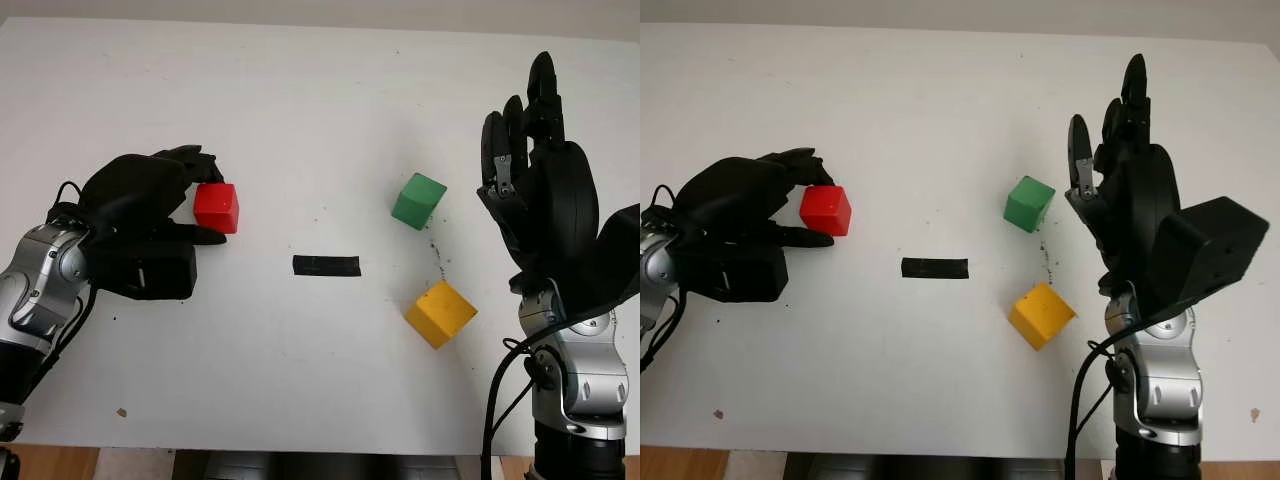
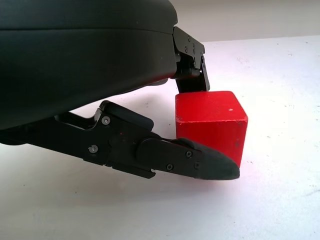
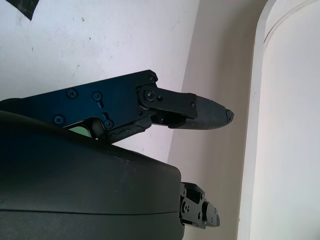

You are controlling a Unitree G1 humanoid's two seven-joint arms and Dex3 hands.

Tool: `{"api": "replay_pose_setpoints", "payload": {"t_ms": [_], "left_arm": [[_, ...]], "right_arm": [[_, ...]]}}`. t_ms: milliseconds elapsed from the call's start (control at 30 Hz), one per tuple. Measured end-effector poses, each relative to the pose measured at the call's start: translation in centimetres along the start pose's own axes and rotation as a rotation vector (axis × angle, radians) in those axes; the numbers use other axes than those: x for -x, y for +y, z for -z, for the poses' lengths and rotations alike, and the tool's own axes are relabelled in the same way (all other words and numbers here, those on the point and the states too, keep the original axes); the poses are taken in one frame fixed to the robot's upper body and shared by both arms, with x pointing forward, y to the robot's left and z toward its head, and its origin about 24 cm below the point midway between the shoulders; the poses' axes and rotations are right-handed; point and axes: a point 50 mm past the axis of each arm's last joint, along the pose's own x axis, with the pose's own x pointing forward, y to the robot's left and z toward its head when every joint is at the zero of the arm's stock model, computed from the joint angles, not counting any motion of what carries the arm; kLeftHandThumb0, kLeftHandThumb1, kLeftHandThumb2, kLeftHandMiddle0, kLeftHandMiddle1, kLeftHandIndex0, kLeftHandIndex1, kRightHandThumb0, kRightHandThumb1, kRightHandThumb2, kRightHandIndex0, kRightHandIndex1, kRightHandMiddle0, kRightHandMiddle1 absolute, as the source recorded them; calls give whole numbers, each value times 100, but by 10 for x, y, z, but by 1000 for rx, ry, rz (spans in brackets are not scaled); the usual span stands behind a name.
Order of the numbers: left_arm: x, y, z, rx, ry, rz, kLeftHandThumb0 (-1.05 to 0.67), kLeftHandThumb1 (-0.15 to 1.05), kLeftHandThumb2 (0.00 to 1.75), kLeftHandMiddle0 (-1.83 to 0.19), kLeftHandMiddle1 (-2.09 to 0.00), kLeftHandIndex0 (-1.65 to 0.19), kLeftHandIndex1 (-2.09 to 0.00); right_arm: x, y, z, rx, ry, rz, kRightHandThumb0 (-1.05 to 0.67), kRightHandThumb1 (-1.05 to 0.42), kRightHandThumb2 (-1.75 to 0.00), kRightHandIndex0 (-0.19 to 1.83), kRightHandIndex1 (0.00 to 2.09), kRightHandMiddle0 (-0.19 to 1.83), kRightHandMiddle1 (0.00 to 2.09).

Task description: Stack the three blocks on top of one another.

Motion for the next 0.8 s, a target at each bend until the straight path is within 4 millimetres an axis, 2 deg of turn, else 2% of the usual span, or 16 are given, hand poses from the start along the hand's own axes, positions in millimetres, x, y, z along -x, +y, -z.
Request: {"api": "replay_pose_setpoints", "payload": {"t_ms": [100,167,200,233,300,433,567,800], "left_arm": [[0,-1,1,10,1,2,-69,105,17,-18,-5,-26,-60],[0,-1,1,20,-7,2,-68,105,16,-18,-6,-29,-56],[0,-2,1,23,-13,0,-65,105,17,-19,-6,-30,-62],[0,-2,1,29,-18,-3,-59,105,19,-20,-6,-30,-83],[1,-2,2,39,-23,-17,-51,105,24,-23,-6,-27,-107],[1,-2,3,43,-34,-48,-44,105,24,-29,-6,-20,-135],[2,1,1,76,-72,-79,-45,105,21,-30,-6,-17,-147],[5,20,-15,171,-185,-157,-43,105,18,-34,-7,-17,-149]], "right_arm": [[0,0,0,6,1,1,-59,-105,-52,-19,0,-19,0],[0,0,0,9,1,1,-59,-105,-52,-19,0,-19,0],[0,0,0,11,2,2,-60,-105,-52,-19,0,-19,0],[0,0,0,14,3,3,-59,-105,-52,-19,0,-19,0],[0,0,1,15,6,5,-59,-105,-51,-19,0,-19,0],[0,0,1,14,7,3,-58,-105,-52,-19,0,-19,0],[0,0,1,18,8,6,-58,-105,-52,-19,0,-19,0],[2,2,3,3,22,6,-56,-105,-53,-19,0,-19,0]]}}
